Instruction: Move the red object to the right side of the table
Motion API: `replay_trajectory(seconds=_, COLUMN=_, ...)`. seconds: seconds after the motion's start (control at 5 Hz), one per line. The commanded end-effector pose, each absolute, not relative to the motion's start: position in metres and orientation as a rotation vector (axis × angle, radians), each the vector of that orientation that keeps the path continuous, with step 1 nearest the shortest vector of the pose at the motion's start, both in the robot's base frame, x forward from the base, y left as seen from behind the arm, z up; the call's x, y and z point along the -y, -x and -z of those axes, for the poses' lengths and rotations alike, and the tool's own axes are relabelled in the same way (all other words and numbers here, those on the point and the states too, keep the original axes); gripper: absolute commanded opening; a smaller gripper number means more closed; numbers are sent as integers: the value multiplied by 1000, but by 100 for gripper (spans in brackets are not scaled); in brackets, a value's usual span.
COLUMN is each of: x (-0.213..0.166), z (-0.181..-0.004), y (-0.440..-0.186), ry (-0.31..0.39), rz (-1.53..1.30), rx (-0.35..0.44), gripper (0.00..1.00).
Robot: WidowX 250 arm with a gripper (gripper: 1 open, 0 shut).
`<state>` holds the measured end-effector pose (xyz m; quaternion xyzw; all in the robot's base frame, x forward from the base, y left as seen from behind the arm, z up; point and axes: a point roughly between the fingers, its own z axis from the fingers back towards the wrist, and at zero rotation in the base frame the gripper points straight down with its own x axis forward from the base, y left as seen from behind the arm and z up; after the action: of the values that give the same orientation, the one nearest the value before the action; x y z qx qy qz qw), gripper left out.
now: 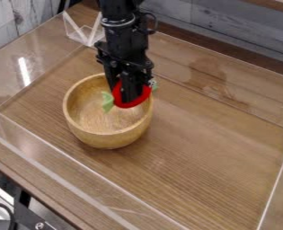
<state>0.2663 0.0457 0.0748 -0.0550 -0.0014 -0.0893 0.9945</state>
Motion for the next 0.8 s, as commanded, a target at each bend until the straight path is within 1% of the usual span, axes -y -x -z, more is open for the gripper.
replay_trajectory(seconds=0.0, x=-48, z=-83, y=-271, ry=101, rz=179, rx=37, gripper=0)
replay_trajectory(seconds=0.6, x=-47, z=-81, y=-272, ry=105, rz=189, rx=36, gripper=0)
